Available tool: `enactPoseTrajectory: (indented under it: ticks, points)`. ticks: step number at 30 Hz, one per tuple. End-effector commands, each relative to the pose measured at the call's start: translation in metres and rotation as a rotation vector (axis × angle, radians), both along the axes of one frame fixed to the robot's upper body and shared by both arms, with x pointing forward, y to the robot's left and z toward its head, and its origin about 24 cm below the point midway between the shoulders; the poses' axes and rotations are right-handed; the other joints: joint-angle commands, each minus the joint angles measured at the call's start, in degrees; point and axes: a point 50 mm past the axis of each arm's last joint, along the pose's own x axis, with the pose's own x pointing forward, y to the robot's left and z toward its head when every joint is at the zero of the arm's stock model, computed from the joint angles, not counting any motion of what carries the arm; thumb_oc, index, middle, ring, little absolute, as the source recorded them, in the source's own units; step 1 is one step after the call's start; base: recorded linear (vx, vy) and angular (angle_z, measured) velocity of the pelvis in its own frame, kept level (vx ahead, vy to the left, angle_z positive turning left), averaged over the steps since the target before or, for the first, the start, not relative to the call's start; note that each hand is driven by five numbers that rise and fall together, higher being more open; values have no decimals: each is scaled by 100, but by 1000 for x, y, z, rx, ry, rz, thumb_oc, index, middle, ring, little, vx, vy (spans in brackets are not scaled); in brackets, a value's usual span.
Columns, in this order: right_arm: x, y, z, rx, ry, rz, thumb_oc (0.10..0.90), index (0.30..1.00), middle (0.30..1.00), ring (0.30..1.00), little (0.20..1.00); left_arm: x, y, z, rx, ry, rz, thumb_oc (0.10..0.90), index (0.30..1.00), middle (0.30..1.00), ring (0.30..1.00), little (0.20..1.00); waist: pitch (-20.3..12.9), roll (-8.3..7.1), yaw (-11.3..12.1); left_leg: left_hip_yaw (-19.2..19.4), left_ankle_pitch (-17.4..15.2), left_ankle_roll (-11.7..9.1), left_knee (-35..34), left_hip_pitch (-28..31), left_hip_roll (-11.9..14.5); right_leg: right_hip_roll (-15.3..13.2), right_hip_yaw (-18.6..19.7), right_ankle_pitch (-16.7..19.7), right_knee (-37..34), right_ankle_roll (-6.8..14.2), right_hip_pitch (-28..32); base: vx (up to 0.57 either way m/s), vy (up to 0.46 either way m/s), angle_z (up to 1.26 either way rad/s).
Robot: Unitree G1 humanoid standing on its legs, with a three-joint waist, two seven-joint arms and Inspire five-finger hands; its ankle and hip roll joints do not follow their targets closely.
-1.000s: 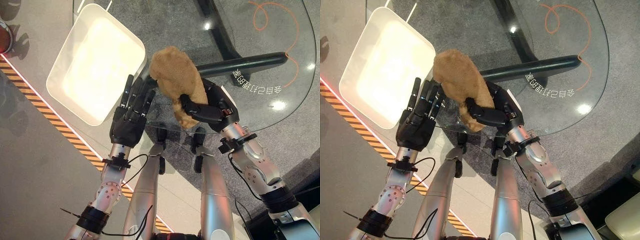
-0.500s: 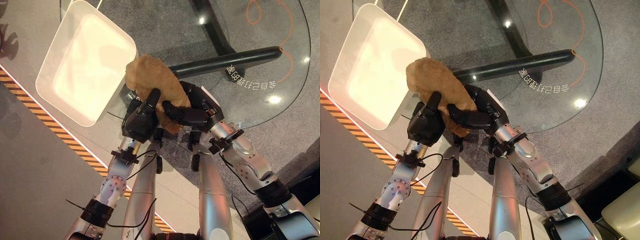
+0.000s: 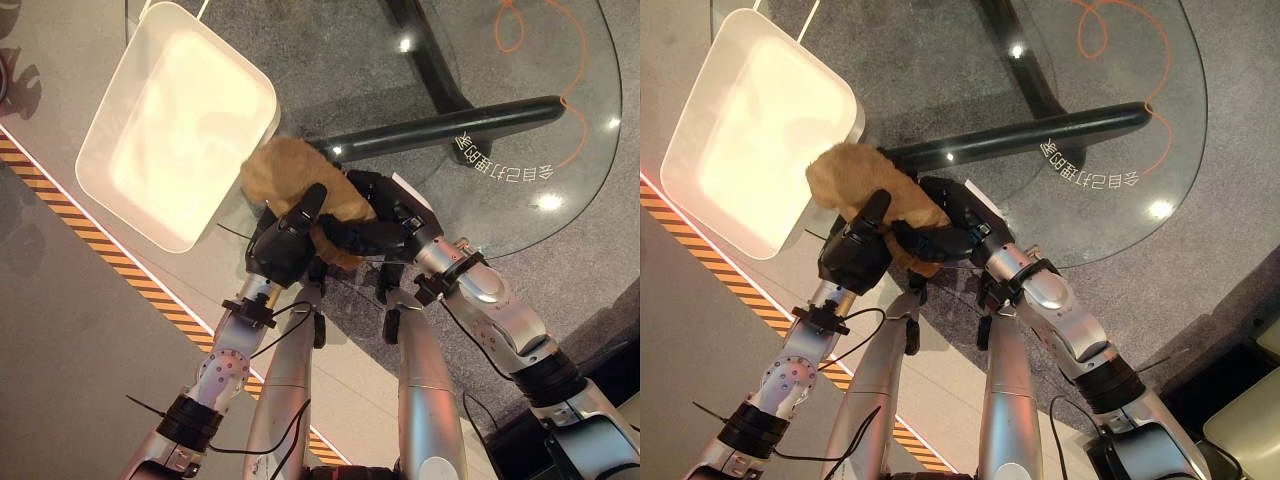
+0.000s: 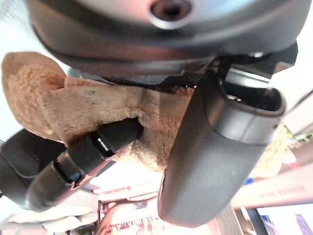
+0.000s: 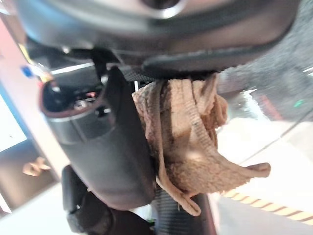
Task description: Wipe the table with a cloth and put it in the basket.
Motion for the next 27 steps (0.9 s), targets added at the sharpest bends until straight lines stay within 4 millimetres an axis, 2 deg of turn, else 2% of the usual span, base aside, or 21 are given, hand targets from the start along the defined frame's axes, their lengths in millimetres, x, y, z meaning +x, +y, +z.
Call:
enactPoseTrajectory:
  ticks: [1,10,11,12,20,27]
  points:
    - [-22,23,32,-86,-217,138,100,300,300,300,200,-12,-9,50,-80,-275,-83,800,900,900,900,900,-154,-17,90,60,-385,226,-19,241,-432,354,29,483,-700,202,169,0,0,0]
    - [-30,36,41,-288,-341,169,103,302,302,302,203,-15,-12,52,-95,-282,-89,800,900,900,900,900,-154,-40,125,55,-350,245,-55,245,-449,377,35,488,-711,198,175,-1,4,2]
    - [-31,37,42,-281,-344,169,720,832,832,832,820,-15,-12,52,-96,-284,-89,800,900,900,900,900,-154,-41,127,53,-346,247,-66,249,-451,380,38,490,-717,199,180,0,0,0]
    - [-32,38,43,-276,-343,177,800,900,900,900,900,-15,-13,52,-98,-285,-90,800,900,900,900,900,-154,-45,126,54,-346,251,-68,250,-452,383,39,492,-720,198,181,0,0,0]
    - [-33,45,50,-227,-374,172,800,900,900,900,900,-15,-16,53,-123,-283,-97,800,900,900,900,900,-154,-51,143,44,-356,262,-66,233,-465,393,59,492,-723,209,161,0,0,0]
    - [-35,37,59,-170,-436,131,800,900,900,900,900,-15,-14,52,-139,-294,-83,800,900,900,900,900,-154,-99,125,54,-371,278,-103,277,-452,411,71,510,-744,234,202,0,0,0]
